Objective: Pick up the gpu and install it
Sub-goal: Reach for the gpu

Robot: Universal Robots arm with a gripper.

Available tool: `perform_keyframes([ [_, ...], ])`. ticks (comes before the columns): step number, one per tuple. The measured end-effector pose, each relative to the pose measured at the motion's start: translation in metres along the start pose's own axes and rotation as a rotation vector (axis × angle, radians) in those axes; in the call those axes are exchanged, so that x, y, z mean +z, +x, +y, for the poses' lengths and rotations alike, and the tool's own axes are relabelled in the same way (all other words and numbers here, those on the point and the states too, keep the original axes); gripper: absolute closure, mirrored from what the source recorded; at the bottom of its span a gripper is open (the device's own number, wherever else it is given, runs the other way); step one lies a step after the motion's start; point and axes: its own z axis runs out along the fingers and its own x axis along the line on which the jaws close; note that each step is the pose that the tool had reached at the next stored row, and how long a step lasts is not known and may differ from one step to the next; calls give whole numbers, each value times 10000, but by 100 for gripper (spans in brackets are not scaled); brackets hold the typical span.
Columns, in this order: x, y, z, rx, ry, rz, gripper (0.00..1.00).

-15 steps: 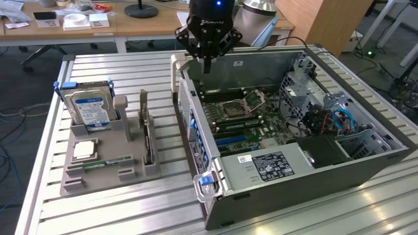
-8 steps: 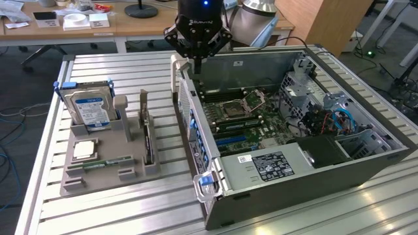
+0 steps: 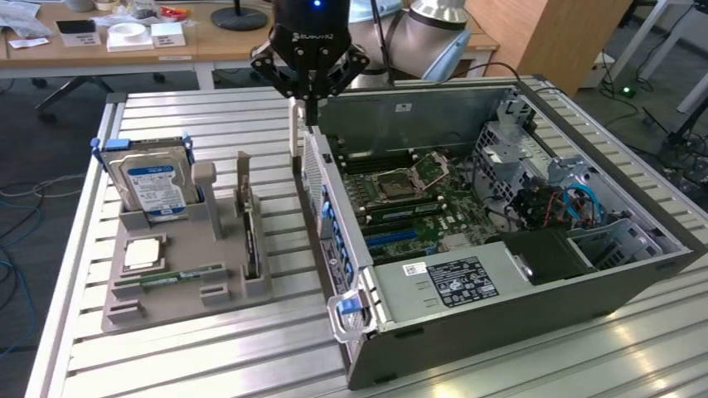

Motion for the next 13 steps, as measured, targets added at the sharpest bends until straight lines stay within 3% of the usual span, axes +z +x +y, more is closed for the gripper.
perform_keyframes([
  [7,-3,259,-6,12,0,-1,89],
  [13,2,398,-17,11,1,-2,89],
])
